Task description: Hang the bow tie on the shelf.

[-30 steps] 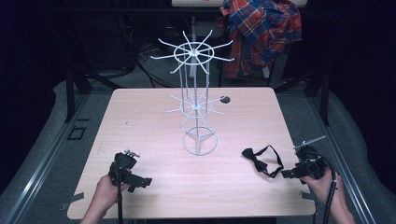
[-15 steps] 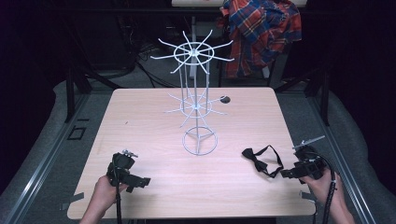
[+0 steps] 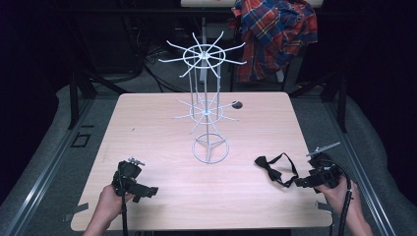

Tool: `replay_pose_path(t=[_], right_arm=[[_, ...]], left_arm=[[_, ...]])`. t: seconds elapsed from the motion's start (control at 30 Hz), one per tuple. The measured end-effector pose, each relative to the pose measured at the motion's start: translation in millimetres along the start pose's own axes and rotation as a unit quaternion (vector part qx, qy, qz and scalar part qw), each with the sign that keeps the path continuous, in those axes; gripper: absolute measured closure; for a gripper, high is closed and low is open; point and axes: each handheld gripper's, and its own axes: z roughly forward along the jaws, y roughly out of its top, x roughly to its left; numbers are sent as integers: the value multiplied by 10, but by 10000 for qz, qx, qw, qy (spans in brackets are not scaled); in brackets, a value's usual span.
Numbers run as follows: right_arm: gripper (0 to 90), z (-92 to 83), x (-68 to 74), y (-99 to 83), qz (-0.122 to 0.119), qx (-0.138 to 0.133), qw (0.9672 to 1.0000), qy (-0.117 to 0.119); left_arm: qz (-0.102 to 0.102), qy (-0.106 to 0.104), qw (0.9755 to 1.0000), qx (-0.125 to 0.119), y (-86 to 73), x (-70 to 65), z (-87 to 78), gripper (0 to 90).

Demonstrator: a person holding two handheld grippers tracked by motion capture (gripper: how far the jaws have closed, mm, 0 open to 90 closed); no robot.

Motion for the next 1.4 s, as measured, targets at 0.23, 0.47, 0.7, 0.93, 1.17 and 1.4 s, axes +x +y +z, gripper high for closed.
replay_pose_path(t=[0.23,0.47,0.7,0.93,1.17,1.4], right_arm=[[206,35,8,26,-82,65,9999,-35],[170,59,21,49,-160,119,9998,-15],[157,64,48,104,-259,72,9996,-75],[155,104,35,170,-316,86,9993,-193],[149,136,40,298,-365,-101,9989,-287],[139,158,72,389,-445,-201,9981,-384]], left_arm=[[-1,1,10000,12,8,1,15,0],[29,-8,10000,34,12,2,18,0],[10,-5,10000,25,12,-4,22,0],[48,1,10000,51,17,-2,25,0],[52,4,10000,76,28,-16,44,0],[45,8,10000,82,29,-9,50,0]])
